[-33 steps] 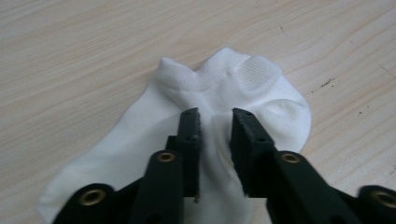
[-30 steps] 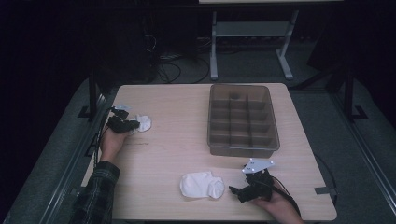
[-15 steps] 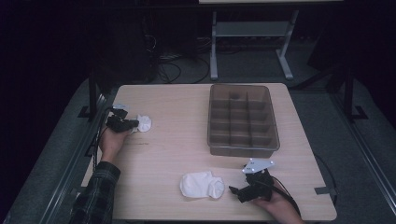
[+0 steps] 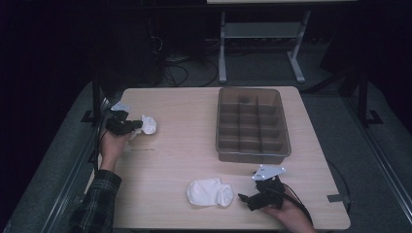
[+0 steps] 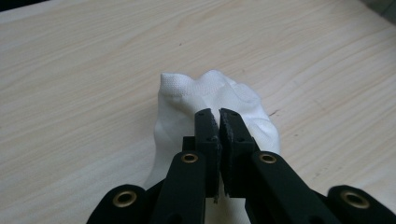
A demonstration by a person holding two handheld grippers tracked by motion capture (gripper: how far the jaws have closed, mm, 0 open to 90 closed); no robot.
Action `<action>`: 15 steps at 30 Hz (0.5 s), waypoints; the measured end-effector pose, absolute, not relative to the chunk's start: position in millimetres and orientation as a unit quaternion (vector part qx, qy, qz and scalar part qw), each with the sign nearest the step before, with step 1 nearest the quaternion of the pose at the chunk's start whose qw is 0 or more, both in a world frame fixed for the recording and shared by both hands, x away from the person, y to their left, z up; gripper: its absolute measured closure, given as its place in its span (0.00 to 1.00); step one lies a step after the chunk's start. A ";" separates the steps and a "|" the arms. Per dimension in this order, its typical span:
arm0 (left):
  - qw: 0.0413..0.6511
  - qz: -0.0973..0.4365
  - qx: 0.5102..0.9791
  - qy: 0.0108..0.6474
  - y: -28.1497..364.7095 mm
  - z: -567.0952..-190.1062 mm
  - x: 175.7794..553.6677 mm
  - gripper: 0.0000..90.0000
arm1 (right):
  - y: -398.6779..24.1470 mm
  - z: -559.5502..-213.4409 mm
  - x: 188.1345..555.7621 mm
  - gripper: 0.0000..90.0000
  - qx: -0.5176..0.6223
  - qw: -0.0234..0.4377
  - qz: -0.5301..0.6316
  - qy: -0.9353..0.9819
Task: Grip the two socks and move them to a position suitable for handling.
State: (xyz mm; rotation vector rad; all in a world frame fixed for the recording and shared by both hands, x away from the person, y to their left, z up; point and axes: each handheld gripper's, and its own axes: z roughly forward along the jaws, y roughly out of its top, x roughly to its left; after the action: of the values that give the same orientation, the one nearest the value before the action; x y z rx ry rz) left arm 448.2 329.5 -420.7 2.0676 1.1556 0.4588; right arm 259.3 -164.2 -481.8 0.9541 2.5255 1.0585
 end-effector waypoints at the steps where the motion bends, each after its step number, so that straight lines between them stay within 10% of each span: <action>1: 0.360 0.180 0.802 0.442 328.3 -416.4 445.0 0.97 | -164.2 -481.8 259.3 0.03 0.327 0.121 0.362 0.865; 15: 0.387 0.181 0.804 0.413 313.0 -394.1 420.0 0.97 | -164.2 -481.8 259.3 0.03 0.326 0.121 0.362 0.865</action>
State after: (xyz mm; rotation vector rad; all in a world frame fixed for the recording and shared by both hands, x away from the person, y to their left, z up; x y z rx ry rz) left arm 420.0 313.0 -394.1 2.0475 1.0511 0.4594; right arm 259.3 -164.2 -481.8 0.9535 2.5253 1.0586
